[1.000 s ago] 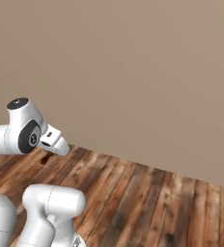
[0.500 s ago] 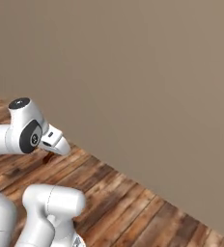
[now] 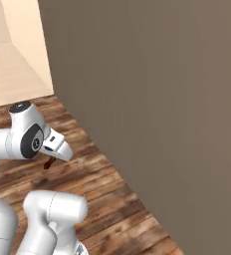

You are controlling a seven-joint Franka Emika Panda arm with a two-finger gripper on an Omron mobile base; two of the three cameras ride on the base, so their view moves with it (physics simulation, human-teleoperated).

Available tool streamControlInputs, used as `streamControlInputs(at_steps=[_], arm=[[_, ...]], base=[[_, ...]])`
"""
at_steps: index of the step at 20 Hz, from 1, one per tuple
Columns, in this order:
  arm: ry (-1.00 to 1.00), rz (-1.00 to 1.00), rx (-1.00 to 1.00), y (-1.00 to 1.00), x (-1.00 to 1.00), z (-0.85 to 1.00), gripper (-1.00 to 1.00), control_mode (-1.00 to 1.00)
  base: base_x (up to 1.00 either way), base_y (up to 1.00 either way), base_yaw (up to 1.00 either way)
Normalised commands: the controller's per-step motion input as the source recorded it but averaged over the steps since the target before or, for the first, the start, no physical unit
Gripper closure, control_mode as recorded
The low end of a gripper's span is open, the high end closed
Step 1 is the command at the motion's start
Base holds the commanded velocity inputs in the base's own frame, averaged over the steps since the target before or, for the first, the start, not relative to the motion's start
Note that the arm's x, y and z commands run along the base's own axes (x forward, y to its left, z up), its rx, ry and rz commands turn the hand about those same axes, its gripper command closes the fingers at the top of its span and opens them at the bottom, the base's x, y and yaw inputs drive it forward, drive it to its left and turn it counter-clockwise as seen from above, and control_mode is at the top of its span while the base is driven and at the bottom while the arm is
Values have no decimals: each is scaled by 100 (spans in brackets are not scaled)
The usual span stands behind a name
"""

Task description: Take the chicken drumsticks from the pan and place one on each plate on the dining counter.

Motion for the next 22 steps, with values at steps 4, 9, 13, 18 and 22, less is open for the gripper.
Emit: streamControlInputs(at_steps=[4, 9, 13, 18, 22], arm=[[0, 0, 0, 0, 0, 0, 100, 100], [0, 0, 0, 0, 0, 0, 100, 100], [0, 0, 0, 0, 0, 0, 100, 100], [0, 0, 0, 0, 0, 0, 100, 100], [0, 0, 0, 0, 0, 0, 100, 100]], base=[[100, -8, 55], [100, -8, 54], [100, -8, 52], [100, -8, 50], [100, -8, 50]])
